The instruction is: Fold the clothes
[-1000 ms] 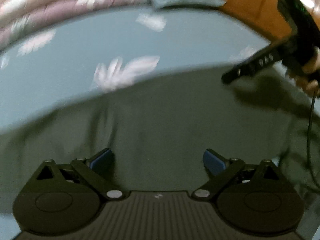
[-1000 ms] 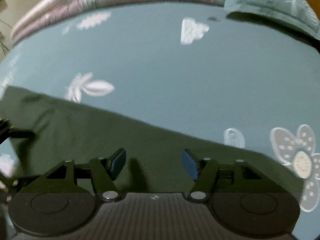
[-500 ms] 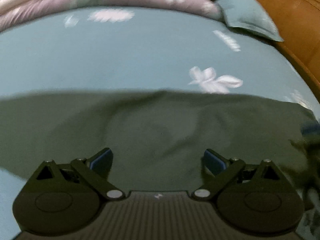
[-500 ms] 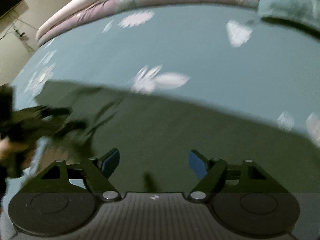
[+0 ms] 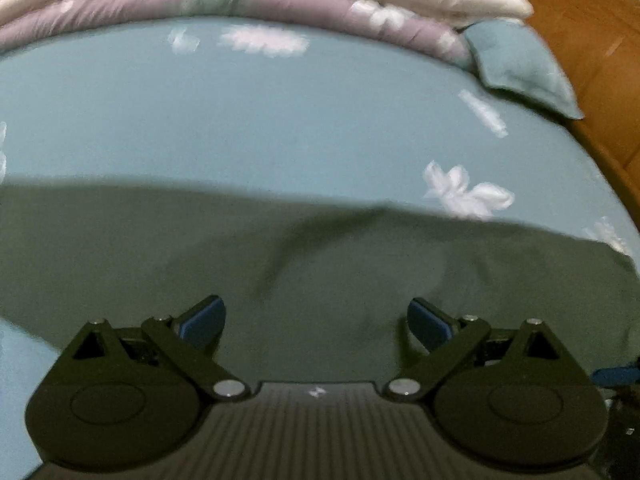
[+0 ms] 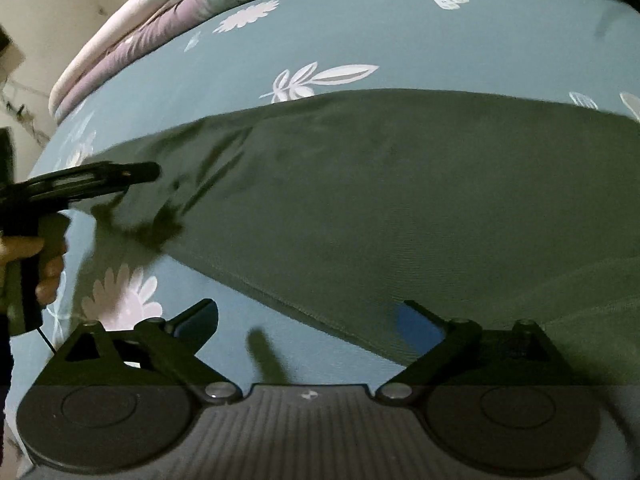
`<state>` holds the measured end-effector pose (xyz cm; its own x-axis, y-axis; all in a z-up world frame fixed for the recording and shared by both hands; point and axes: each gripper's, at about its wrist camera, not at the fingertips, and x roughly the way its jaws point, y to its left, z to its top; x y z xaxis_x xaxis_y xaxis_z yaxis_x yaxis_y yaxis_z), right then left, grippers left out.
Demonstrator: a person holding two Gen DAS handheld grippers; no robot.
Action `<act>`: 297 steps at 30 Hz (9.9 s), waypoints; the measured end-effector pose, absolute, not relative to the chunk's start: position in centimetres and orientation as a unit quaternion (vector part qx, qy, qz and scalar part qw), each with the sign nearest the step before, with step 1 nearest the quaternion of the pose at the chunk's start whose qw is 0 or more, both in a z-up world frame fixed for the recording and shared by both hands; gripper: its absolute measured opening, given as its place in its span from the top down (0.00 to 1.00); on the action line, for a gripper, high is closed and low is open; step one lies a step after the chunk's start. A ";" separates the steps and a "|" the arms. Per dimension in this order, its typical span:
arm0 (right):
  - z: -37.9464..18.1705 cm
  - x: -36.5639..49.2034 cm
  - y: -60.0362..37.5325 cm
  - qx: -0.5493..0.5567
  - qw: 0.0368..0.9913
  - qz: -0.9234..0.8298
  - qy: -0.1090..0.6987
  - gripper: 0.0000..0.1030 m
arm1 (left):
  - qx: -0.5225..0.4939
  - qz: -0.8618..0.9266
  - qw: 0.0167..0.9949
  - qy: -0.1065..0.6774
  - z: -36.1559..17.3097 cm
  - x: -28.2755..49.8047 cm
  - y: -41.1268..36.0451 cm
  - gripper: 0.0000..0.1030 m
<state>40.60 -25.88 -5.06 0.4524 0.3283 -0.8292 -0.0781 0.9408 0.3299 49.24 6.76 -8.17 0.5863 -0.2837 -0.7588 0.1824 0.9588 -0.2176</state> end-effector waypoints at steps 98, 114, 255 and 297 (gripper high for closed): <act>-0.8 32.8 -24.8 0.050 0.853 0.213 0.474 0.00 | -0.047 -0.134 0.895 0.422 -1.6 41.9 5.2 0.07; -4.9 25.4 -24.9 0.054 0.804 0.276 0.523 0.00 | -0.128 -0.226 0.806 0.531 -7.4 28.4 -3.1 0.07; -1.6 32.8 -21.9 0.068 0.818 0.349 0.452 0.00 | -0.358 0.048 0.806 0.470 -6.8 19.3 22.1 0.58; -2.9 33.2 -19.0 0.037 0.791 0.376 0.481 0.00 | -0.484 0.062 0.834 0.258 -12.4 16.5 18.7 0.89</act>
